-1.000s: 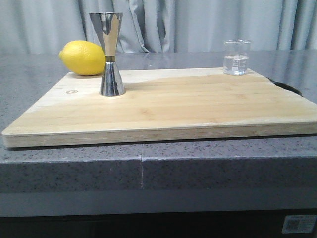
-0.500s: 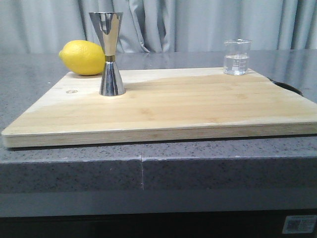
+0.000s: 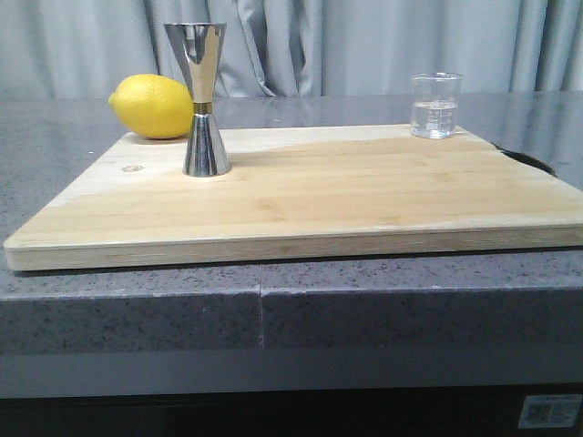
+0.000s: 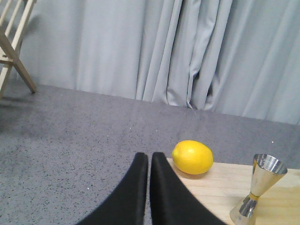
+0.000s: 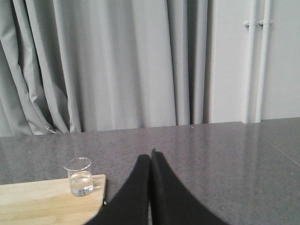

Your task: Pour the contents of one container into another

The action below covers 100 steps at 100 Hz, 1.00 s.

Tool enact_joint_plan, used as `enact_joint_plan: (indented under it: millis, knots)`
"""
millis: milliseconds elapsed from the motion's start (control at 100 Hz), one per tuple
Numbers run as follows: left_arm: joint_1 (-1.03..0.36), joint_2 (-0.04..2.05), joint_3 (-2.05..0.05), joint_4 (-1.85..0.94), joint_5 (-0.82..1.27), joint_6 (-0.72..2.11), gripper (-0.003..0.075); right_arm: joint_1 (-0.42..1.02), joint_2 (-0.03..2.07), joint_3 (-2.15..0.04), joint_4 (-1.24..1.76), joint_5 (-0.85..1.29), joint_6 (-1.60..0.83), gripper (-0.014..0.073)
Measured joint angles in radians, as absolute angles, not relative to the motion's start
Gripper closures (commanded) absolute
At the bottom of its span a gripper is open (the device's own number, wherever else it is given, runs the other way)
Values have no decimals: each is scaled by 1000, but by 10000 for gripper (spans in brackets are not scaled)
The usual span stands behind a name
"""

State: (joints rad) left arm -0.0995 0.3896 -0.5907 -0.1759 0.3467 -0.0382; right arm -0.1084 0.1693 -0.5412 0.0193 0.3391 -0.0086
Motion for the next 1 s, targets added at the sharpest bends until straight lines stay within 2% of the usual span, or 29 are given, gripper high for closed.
enact_joint_plan:
  millis: [260,420,650,1000]
  knots:
    - [-99,731,-888,-211,397,82,739,-108,487,-762,9,373,-8,664]
    - [-99,911,-1020,-237,418,134,738,-80,687,-828,17,369,-8,664]
    - [-99,1089,-1051,-250,317,217,738,-66,859,-839,39,328,-6,664]
    - [-130,1206,-1051,-230,86,297,738,-65,954,-841,44,269,-6,664]
